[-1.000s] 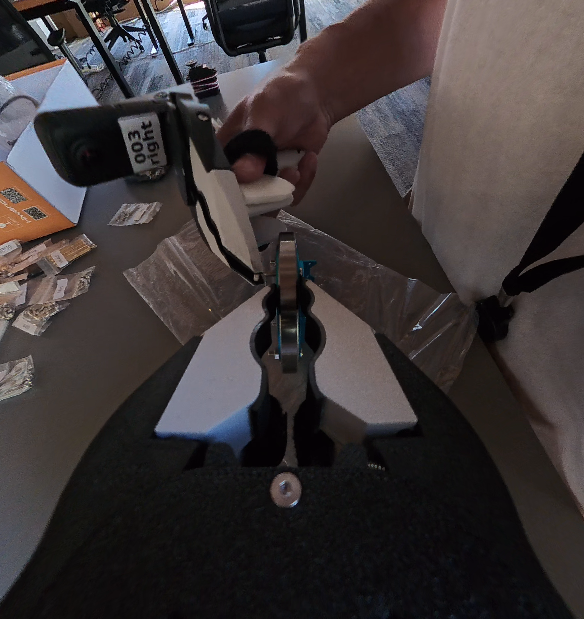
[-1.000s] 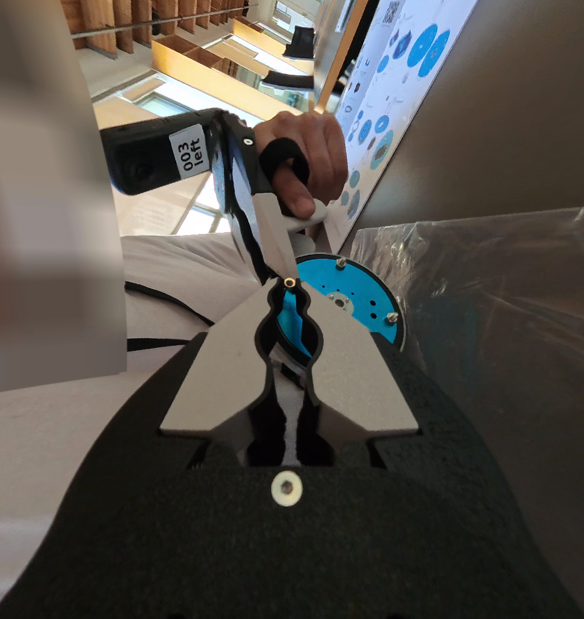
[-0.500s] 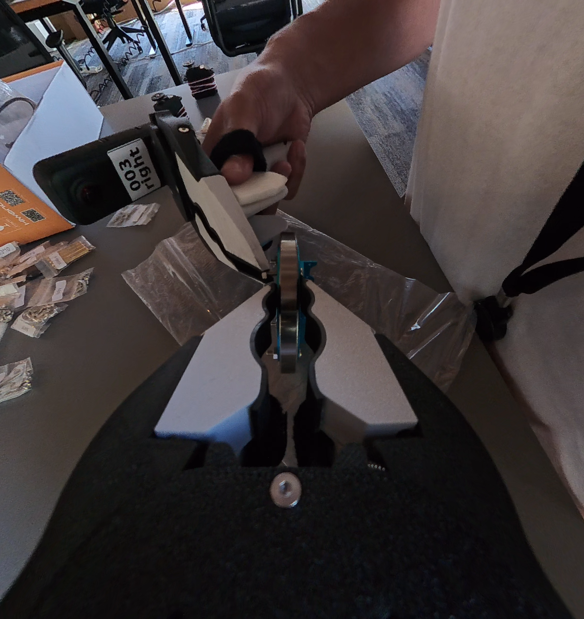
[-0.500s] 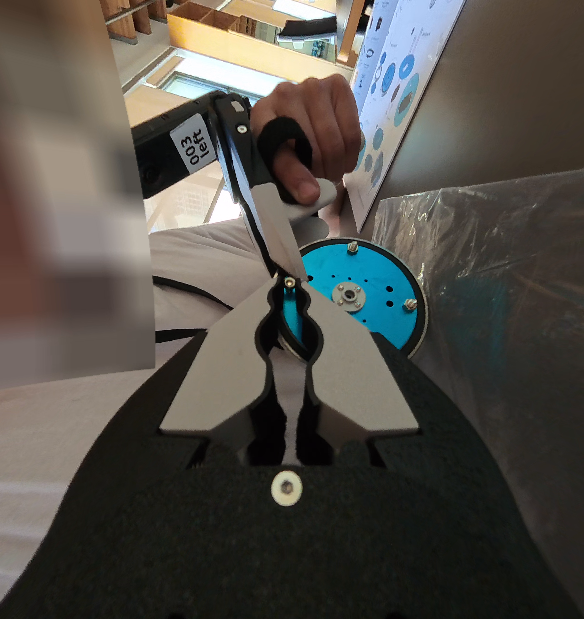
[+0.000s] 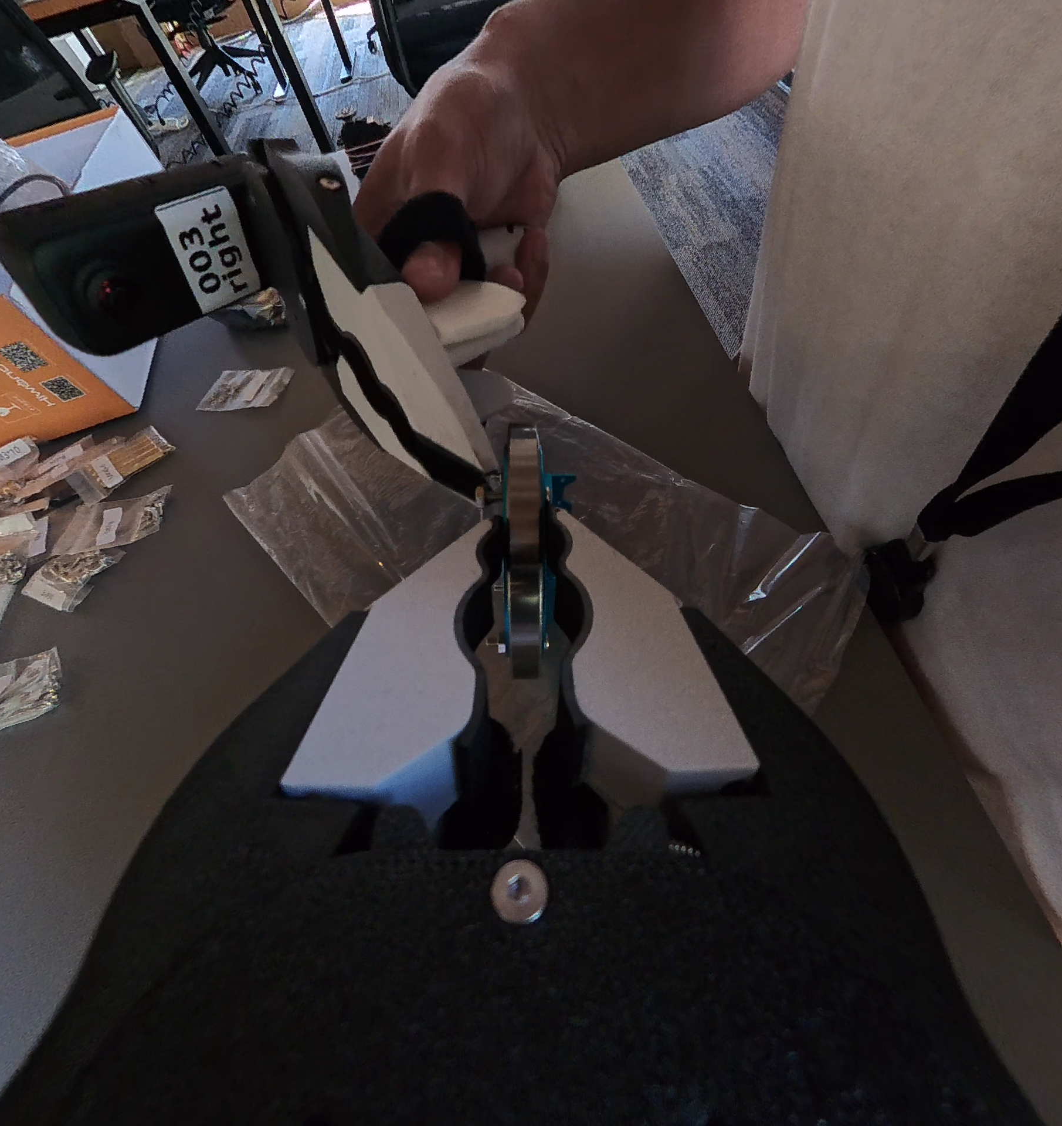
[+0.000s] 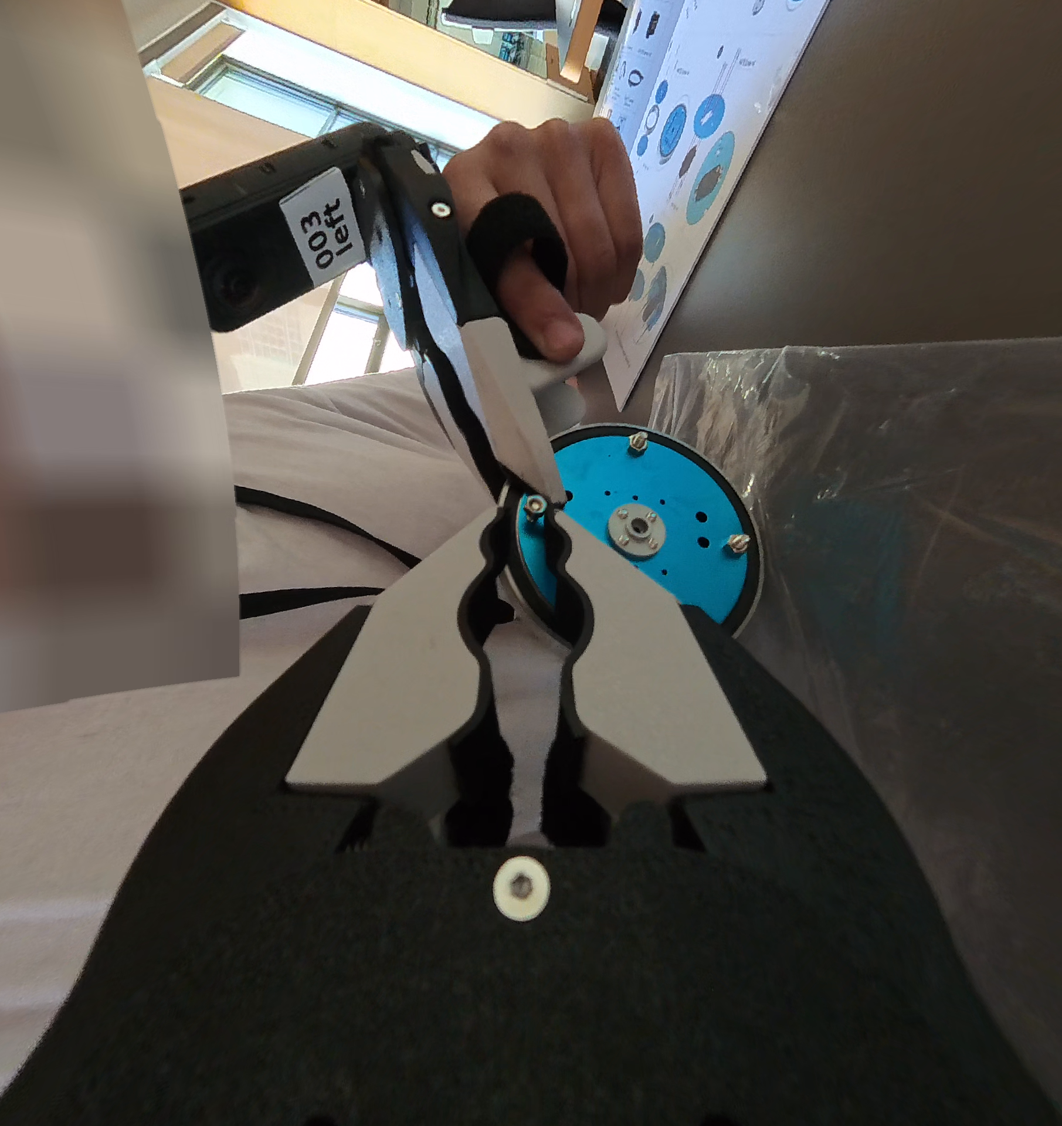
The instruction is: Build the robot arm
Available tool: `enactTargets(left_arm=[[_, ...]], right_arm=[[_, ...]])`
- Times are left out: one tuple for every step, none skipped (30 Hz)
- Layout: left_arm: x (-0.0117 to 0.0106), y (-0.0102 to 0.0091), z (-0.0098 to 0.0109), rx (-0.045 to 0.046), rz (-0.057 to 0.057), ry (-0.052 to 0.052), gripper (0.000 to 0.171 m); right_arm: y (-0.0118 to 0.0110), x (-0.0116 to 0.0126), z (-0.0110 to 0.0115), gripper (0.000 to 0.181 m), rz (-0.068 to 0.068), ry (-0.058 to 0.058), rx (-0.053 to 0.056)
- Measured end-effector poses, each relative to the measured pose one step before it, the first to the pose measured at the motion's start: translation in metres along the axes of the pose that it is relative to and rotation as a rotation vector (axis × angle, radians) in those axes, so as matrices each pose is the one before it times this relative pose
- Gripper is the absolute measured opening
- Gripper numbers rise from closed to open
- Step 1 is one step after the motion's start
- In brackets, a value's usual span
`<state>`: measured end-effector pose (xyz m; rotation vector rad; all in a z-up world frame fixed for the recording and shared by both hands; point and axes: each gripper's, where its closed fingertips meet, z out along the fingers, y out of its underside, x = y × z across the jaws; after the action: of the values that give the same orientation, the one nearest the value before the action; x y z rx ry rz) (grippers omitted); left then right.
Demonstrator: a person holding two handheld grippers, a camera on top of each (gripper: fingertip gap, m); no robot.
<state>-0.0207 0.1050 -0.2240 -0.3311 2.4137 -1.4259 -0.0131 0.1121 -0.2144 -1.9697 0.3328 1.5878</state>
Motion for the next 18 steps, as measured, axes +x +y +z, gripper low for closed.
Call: enactTargets(left_arm=[[-0.00001,0.00006,-0.00014,0.00028,-0.0006,0.0001,0.012],[-0.00038,0.00018,-0.0003,0.00039,-0.0017,-0.001,0.012],[-0.00022,0.00012,-0.00009,0.00108,-0.0022,0.0002,0.012],[0.00006,0.00006,-0.00008,0.00115,-0.0014,0.0011,0.012],[0.00008,-0.00015,0.00009,0.00073,0.0008,0.0,0.012],[0.00027,-0.00015,0.00018,0.00015,0.0014,0.0005,0.012],[0.00016,-0.00011,0.00023,-0.00019,0.0008,0.0008,0.012],[0.00005,-0.00001,0.00006,-0.00024,0.0001,0.0002,0.012],[0.00011,0.00008,-0.00015,0.00011,-0.0005,0.001,0.012],[0.00025,0.0001,-0.00021,-0.00028,-0.0001,0.0,0.012],[0.00025,0.00015,-0.00026,-0.00096,0.0019,-0.0006,0.012],[0.00066,0.00009,-0.00017,-0.00046,0.0036,0.0,0.012],[0.00057,-0.00008,-0.00001,0.0007,0.0033,0.0005,0.012],[0.00033,-0.00009,0.00015,0.00198,0.0009,0.0012,0.012],[-0.00011,-0.00006,0.00003,0.0023,-0.0027,0.0013,0.012],[-0.0002,0.00006,-0.00026,0.00053,-0.0029,0.0011,0.012],[-0.00002,0.00011,-0.00008,-0.00049,0.0,0.0008,0.012],[0.00063,0.00005,-0.00008,-0.00061,0.0023,0.0034,0.012]], right_arm=[[0.00073,-0.00055,-0.00088,0.009,-0.0035,0.0038,-0.0014],[0.00031,-0.0011,-0.00144,0.009,-0.0064,0.0019,0.0008],[-0.00109,-0.00484,-0.00218,0.005,-0.0092,-0.0195,0.0097],[-0.00259,-0.00475,-0.0029,0.005,-0.0013,-0.0167,0.0186],[-0.00213,-0.00123,-0.00295,0.005,-0.0096,0.007,0.0142],[-0.00093,0.00182,-0.00244,0.006,-0.0203,0.023,0.0065],[-0.00036,0.00287,-0.00164,0.007,-0.0171,0.0216,0.006],[-0.00067,0.00214,-0.00079,0.01,-0.008,0.0081,0.0127],[-0.00012,0.00195,-0.0005,0.014,-0.0026,-0.0016,0.0113],[-0.00058,0.00333,-0.00101,0.018,-0.007,0.0027,0.0107],[-0.00087,0.00601,-0.00219,0.018,-0.0252,0.0206,0.0114],[-0.001,0.00973,-0.00336,0.016,-0.0541,0.0514,0.0109],[-0.00028,0.01182,-0.00458,0.014,-0.08,0.0746,0.0043],[0.00092,0.0067,-0.00436,0.014,-0.0943,0.0543,-0.0035],[0.0023,0.00073,-0.004,0.015,-0.1023,0.0317,-0.0119],[0.006,0.00084,-0.00368,0.017,-0.1058,0.0462,-0.0328],[0.00872,0.00096,-0.00304,0.018,-0.1121,0.0562,-0.0484],[0.0092,0.00038,-0.00162,0.018,-0.1188,0.0549,-0.045]])
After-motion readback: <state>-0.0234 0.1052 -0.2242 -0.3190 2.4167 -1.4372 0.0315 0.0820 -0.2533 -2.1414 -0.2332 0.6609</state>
